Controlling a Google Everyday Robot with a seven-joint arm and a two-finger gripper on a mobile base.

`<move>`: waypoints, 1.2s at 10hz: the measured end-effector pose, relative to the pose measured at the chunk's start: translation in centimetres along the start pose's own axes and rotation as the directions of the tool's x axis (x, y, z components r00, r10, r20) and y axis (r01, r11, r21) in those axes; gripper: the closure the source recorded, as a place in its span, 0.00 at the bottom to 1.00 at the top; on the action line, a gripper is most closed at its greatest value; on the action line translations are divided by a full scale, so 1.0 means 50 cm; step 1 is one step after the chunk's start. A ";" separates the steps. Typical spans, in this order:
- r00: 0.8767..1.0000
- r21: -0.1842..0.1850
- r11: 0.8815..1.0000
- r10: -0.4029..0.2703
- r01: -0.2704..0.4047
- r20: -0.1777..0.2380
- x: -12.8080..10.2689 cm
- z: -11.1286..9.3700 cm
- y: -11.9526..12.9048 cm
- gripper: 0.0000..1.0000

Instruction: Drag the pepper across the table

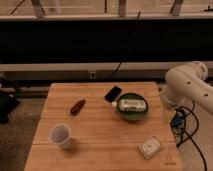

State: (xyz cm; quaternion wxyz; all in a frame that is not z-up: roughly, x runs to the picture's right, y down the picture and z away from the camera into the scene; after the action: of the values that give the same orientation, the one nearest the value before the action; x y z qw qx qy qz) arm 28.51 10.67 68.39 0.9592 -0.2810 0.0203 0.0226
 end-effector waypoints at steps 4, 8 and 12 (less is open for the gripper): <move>1.000 0.004 1.000 -0.024 0.025 -0.017 -0.031 0.000 -0.015 0.20; 0.992 0.006 0.994 -0.107 0.108 -0.064 -0.140 -0.002 -0.053 0.20; 0.973 0.005 0.978 -0.206 0.208 -0.100 -0.243 -0.008 -0.073 0.20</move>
State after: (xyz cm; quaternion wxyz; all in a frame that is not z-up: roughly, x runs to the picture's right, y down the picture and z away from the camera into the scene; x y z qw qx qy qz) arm 16.58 6.99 70.63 0.9564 -0.2747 0.0383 -0.0915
